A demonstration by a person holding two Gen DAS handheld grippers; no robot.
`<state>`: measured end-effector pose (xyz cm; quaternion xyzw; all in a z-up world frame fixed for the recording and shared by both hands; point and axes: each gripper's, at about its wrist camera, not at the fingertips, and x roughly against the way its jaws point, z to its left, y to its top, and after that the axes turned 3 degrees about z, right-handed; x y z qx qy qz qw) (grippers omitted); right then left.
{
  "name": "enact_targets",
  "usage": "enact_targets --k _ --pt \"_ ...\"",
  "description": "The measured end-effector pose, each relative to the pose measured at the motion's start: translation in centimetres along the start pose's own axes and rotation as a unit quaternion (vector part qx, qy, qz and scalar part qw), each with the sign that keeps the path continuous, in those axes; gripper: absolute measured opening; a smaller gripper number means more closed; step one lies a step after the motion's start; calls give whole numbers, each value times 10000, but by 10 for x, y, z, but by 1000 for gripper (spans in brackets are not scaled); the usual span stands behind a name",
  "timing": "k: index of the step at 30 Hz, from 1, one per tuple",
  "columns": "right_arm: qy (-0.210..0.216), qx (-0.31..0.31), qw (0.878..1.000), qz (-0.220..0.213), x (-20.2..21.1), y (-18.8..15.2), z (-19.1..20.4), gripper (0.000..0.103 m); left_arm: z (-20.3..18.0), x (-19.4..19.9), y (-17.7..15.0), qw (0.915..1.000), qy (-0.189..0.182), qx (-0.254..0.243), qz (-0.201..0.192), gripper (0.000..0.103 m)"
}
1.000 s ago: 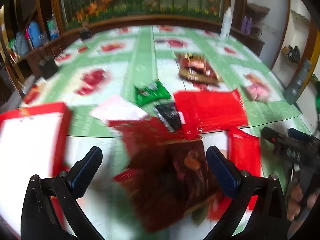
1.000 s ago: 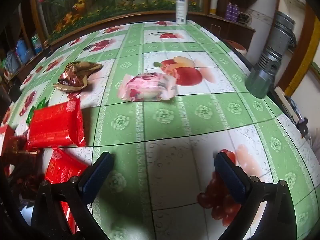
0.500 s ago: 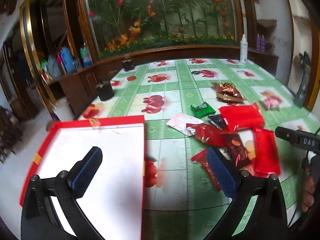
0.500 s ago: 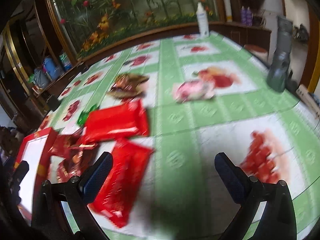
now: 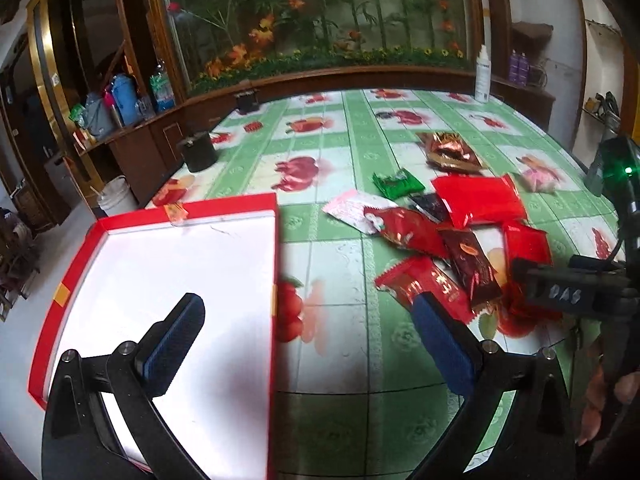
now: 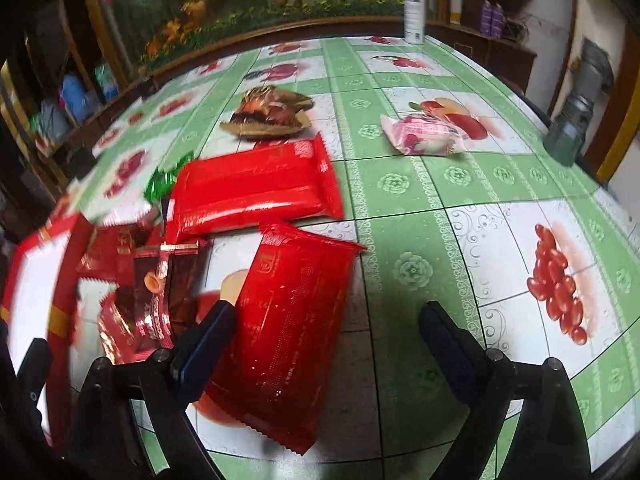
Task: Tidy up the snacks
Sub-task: 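Move the right tool over the long red packet and grasp it, then carry the long red packet in the right tool over the white tray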
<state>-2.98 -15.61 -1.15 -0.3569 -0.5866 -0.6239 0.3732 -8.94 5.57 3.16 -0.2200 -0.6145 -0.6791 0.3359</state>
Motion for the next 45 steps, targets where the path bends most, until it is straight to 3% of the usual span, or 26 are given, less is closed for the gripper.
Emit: enact_targets --k 3,7,10,20,31,35,38,40,42,45 --pt "-200 359 9991 -45 3 -8 13 87 -6 -5 -2 9999 -80 33 87 103" --pt "-127 399 9989 -218 10 -9 10 54 -17 -7 -1 9997 -193 4 164 103" --pt "-86 414 9988 -229 10 -5 3 48 -25 -10 2 9995 -223 -32 222 103" --pt "29 59 9996 -286 6 13 -45 49 -41 -37 14 9958 -446 322 733 103" --pt "298 8 9990 -323 5 14 -55 51 -45 -75 16 9869 -317 620 1456 103" --pt "264 46 9991 -332 4 15 -53 52 -42 -71 10 9870 -491 689 1369 98" --pt "214 80 9992 -326 3 15 -51 51 -41 -66 7 9891 -564 646 1196 90" --pt "127 124 9993 -320 2 15 -49 50 -40 -64 8 9902 -642 609 1077 77" --pt "50 167 9994 -308 1 15 -47 49 -38 -61 9 9906 -776 564 979 53" --pt "28 168 9994 -298 2 14 -47 48 -38 -56 9 9883 -1112 567 874 39"
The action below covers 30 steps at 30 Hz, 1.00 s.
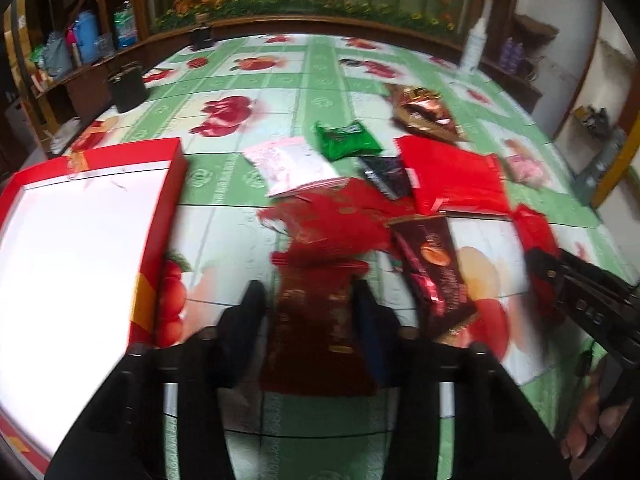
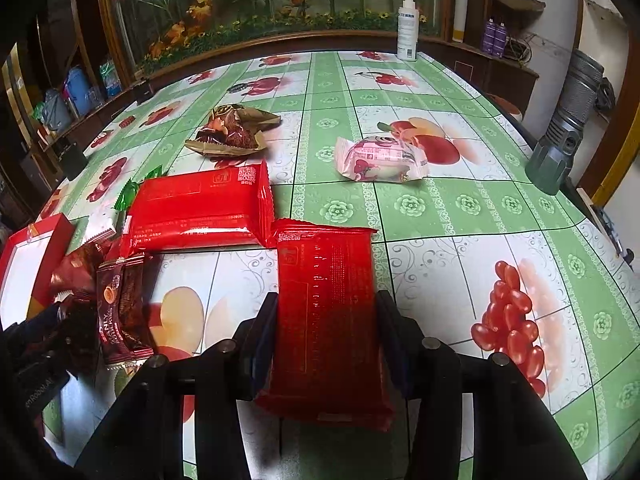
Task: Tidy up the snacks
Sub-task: 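Carry the long red packet in the right tool over the white tray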
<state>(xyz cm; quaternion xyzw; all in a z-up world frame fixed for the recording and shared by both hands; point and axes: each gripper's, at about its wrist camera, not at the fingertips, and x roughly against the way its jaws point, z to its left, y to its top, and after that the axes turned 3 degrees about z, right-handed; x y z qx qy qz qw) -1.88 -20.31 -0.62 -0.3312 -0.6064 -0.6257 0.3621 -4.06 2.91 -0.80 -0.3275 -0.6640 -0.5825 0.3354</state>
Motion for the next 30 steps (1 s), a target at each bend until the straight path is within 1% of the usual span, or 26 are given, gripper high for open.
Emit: enact_targets --k 5,7,8,10,11,12,15,20,24,30 --pt "19 -53 10000 55 3 -3 -2 48 -8 6 -8 9997 -89 -227 -22 36" --pt "103 -130 9998 60 5 -5 -3 48 -9 12 -11 9994 -229 -252 -13 36" --pt "200 -159 9997 47 7 -8 -3 48 -10 14 -14 9993 -236 -281 -30 36" --pt "363 -170 9992 46 9 -11 -3 48 -11 22 -16 9992 -204 -342 -103 36" --pt "413 -170 9990 54 10 -12 -2 48 -11 28 -17 9990 -179 -376 -172 31" --pt "481 -167 9987 70 12 -13 0 48 -13 35 -17 9986 -122 -436 -260 30" --pt "622 -165 9979 58 16 -15 6 48 -12 51 -15 9975 1 -501 -495 30" --pt "677 -33 9977 -94 31 -17 20 47 -6 74 -14 9948 189 -530 -850 30" --pt "754 106 9968 -239 45 -16 35 47 4 85 -14 9939 203 -462 -983 30" --pt "914 353 9947 -318 57 -17 64 47 21 99 -17 9928 218 -264 -1151 30"
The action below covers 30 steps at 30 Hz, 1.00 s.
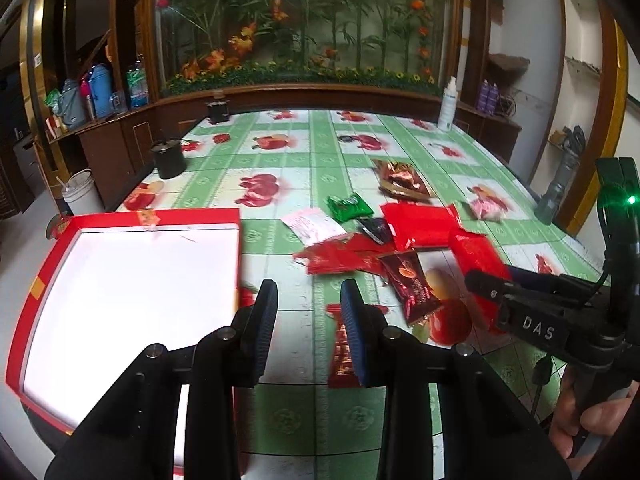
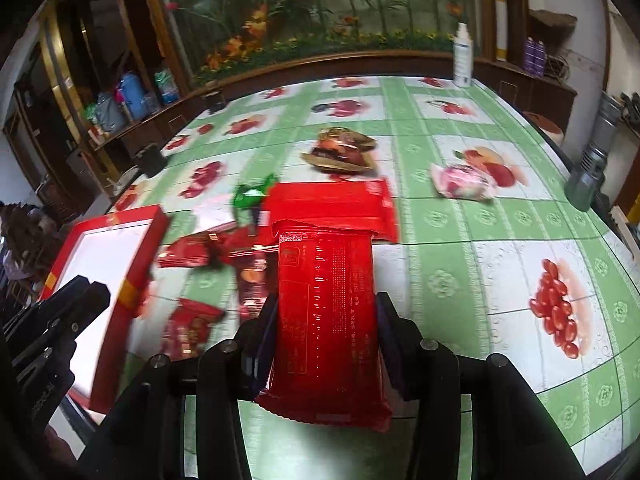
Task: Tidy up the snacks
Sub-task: 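Carry the long red packet in the right tool over the white tray, then open the right tool to drop the long red packet into the tray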
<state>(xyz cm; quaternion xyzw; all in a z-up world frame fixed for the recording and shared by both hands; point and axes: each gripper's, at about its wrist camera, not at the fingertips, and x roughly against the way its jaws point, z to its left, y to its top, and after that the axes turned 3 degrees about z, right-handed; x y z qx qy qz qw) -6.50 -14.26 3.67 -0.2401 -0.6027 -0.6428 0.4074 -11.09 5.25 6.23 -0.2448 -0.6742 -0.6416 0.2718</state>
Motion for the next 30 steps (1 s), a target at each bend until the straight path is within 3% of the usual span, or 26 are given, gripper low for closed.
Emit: enact_targets --k 9,19,25,30 --pt "426 664 9968 113 -9 -2 69 47 53 18 -6 9982 365 442 -185 30" --pt "1129 1274 9851 227 -23 -6 153 47 147 17 -32 9844 1272 1214 -27 31" --pt "1634 1600 9726 427 -36 -23 197 47 161 9 -48 9803 1446 1331 190 31" --pt "1873 1698 9658 581 -42 -34 210 47 168 8 -49 9795 1529 1298 198 31"
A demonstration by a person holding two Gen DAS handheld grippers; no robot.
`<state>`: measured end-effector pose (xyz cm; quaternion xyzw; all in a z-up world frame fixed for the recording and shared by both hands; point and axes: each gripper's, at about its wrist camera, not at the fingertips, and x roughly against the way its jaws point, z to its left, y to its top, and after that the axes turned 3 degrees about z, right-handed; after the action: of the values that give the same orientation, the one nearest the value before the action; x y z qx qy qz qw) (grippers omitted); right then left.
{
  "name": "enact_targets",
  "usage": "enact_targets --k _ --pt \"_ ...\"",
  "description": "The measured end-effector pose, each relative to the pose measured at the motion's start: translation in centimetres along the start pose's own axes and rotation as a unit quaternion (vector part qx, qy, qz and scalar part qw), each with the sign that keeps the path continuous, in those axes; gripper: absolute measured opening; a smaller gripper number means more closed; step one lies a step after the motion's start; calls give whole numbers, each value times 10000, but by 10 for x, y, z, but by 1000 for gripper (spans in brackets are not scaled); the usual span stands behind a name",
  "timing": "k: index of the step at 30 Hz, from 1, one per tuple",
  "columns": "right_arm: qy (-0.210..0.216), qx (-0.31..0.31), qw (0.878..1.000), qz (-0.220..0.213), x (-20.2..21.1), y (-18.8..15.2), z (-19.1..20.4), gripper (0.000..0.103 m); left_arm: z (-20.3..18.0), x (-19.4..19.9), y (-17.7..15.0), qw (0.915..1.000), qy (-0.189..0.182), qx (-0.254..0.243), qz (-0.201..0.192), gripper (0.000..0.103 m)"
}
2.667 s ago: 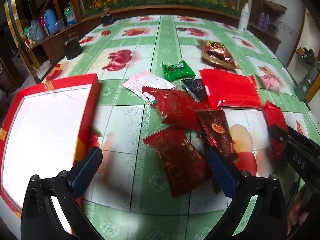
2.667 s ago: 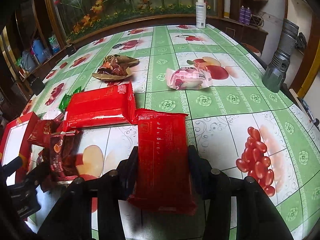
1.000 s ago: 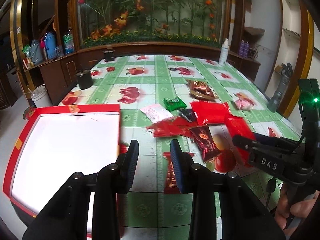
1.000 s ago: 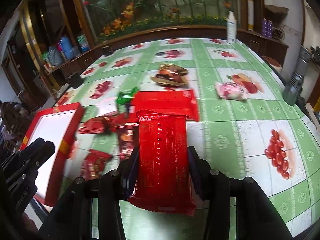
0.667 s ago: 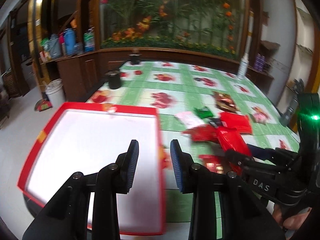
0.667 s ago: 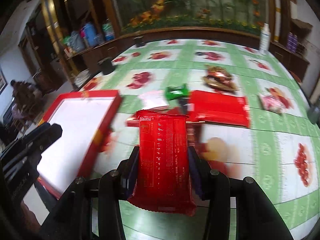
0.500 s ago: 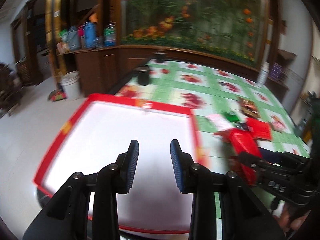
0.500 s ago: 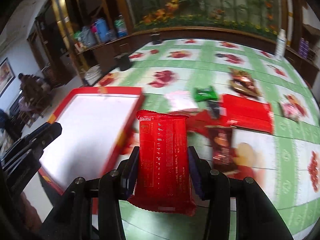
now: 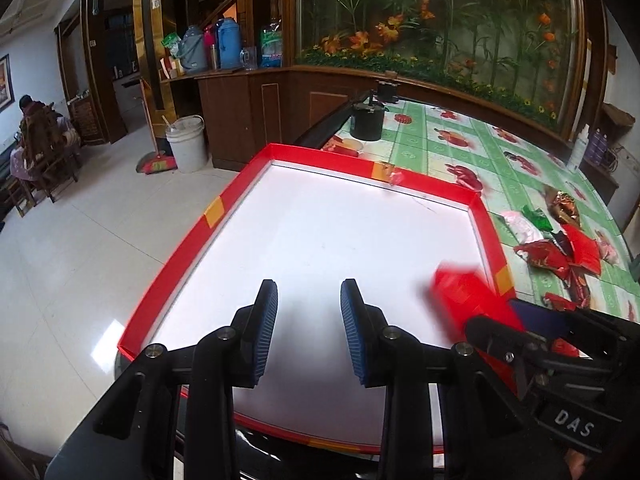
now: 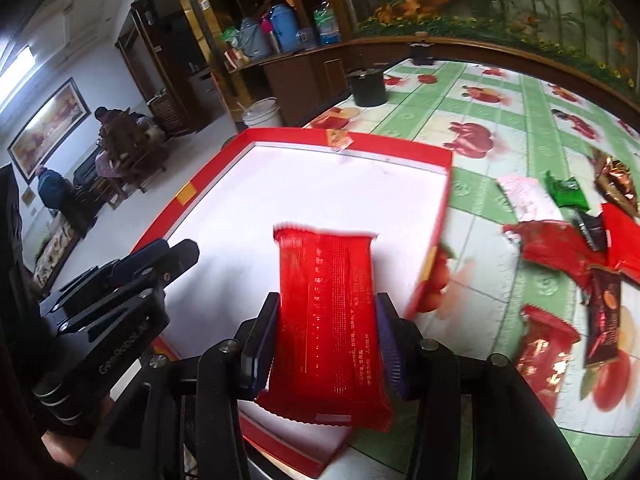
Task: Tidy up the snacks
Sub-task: 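Open the right tool to drop the long red packet into the tray, then grasp the red wrapped snack with the left tool while the right tool grasps a brown packet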
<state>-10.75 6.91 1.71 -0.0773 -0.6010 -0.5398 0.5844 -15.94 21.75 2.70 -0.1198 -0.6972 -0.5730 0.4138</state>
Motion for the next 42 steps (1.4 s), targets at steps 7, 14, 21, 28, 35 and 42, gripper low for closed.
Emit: enact_targets --k 7,14,21,28,35,42 --pt "93 136 9991 -396 20 0 -4 49 16 3 -3 9999 58 76 -52 53" --pt "-507 -495 9925 -992 56 -1 -75 50 5 17 -2 9985 -495 -117 -220 66" --pt "-1332 -1815 9657 -1290 101 -29 -203 57 -70 39 1 9860 -1289 -992 -376 81" --pt "-1012 -2315 9606 -1161 116 -48 -247 57 -135 37 -4 9751 -1721 -1399 -29 82" --pt "-1001 -1893 9714 -1027 98 -43 -223 57 -190 13 -21 9642 -1849 -1802 600 82" --pt "-887 -1947 9723 -943 92 -48 -226 57 -202 -16 -31 9659 -1677 -1707 988 82"
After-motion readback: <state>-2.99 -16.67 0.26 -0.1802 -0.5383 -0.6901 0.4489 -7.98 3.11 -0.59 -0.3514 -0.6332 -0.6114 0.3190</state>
